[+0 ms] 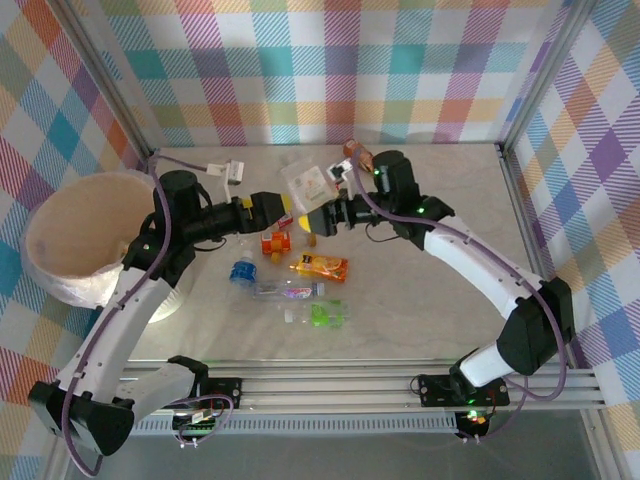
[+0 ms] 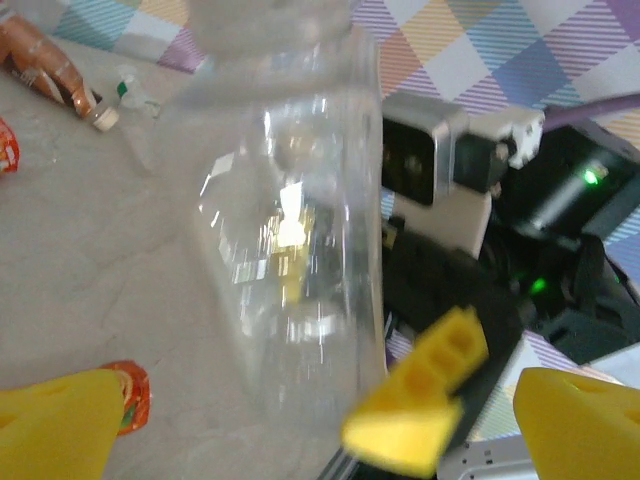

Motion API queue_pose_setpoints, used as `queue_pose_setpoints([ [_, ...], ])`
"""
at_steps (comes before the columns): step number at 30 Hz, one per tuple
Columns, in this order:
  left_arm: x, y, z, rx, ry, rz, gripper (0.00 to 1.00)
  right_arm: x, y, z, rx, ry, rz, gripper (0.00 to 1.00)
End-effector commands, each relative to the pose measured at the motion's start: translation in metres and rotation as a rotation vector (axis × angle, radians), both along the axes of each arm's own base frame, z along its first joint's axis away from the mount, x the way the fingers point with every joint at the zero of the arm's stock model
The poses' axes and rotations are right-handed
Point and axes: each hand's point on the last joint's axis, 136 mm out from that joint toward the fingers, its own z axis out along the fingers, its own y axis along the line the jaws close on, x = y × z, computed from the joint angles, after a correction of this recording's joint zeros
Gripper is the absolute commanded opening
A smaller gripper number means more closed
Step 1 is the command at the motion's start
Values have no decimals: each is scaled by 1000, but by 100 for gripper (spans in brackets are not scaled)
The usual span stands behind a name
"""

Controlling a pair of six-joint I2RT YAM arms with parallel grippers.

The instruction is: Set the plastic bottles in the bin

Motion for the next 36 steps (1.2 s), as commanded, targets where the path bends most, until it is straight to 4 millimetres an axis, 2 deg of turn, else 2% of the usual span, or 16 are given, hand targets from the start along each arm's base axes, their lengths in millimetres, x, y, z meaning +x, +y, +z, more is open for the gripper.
queue_pose_setpoints([
  [1,10,3,41,-46,-126,67,100,-2,17,22,54,-2,29,56],
  [5,27,10,35,-29,-83,153,100,-18,34,31,90,-37,111,56],
  [10,27,0,27,-47,-48,99,97,-28,53,45,155,-42,166,56],
  [13,29,4,20,-25,-24,129,88,-33,63,47,171,-63,202,57],
  [15,27,5,22,-35,-30,132,76,-34,67,45,160,-80,210,57],
  [18,26,7,24,-44,-33,144,66,-32,69,42,154,-85,210,59],
  [24,34,14,17,-24,-3,207,57,-34,67,42,149,-131,220,71],
  [27,38,18,17,-20,-6,240,53,-34,64,40,140,-170,215,82],
  [30,38,33,16,26,-11,320,50,-26,58,38,114,-231,147,98],
  [31,38,40,17,50,-17,357,49,-21,55,36,99,-251,109,100],
  [36,23,93,35,218,-71,578,49,0,35,30,10,-290,-77,100],
])
